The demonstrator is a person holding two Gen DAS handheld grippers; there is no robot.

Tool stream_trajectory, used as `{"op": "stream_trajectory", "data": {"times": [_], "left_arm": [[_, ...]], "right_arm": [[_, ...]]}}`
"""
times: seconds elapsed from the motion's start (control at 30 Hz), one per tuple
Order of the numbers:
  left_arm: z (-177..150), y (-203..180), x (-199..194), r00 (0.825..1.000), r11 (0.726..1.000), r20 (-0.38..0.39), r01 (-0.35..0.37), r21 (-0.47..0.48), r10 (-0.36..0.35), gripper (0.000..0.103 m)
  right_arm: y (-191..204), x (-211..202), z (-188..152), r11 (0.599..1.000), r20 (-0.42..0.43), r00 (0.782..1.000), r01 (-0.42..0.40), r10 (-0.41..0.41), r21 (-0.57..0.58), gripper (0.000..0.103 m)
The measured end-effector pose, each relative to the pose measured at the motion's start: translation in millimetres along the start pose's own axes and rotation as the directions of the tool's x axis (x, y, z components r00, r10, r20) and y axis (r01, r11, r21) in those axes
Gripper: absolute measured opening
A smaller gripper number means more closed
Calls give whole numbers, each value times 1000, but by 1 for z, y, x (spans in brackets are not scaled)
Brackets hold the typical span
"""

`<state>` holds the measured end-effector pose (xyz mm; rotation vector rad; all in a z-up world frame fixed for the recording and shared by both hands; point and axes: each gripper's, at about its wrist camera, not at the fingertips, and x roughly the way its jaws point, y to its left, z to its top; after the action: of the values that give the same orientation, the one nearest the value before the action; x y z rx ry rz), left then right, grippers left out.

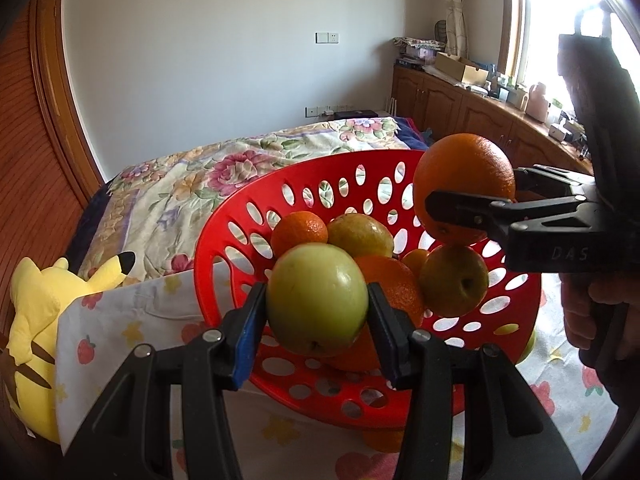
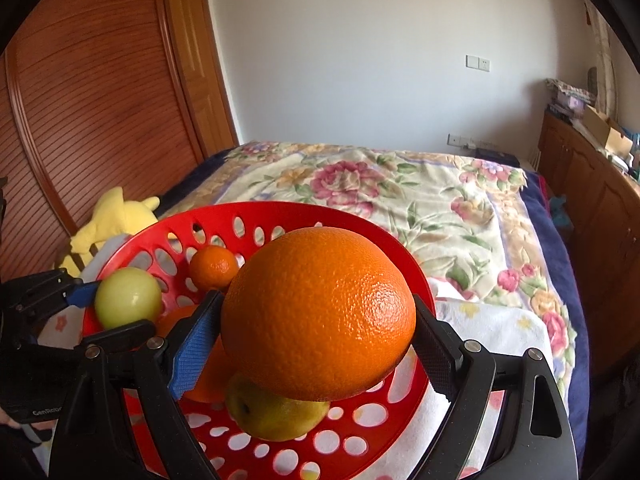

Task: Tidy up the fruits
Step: 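Carry the orange and the green apple over the red basket with both tools, then open the right tool to drop the orange while the left tool releases the apple into the basket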

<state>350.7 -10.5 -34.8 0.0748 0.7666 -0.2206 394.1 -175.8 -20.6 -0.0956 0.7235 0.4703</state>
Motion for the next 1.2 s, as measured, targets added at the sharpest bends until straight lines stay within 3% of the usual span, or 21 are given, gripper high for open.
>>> {"op": "stream_trajectory", "data": {"times": [0.47, 0.87, 1.2], "left_arm": [[-6, 4, -26, 999, 1000, 33, 8, -19, -7, 51], [-26, 0, -67, 997, 999, 75, 20, -44, -17, 53], [-50, -5, -88, 997, 998, 83, 15, -53, -11, 55]], "right_arm": [[8, 13, 4, 996, -24, 998, 63, -64, -60, 91], [11, 10, 5, 997, -32, 999, 39, -41, -60, 91], [17, -47, -15, 997, 46, 999, 24, -20, -75, 91]]}}
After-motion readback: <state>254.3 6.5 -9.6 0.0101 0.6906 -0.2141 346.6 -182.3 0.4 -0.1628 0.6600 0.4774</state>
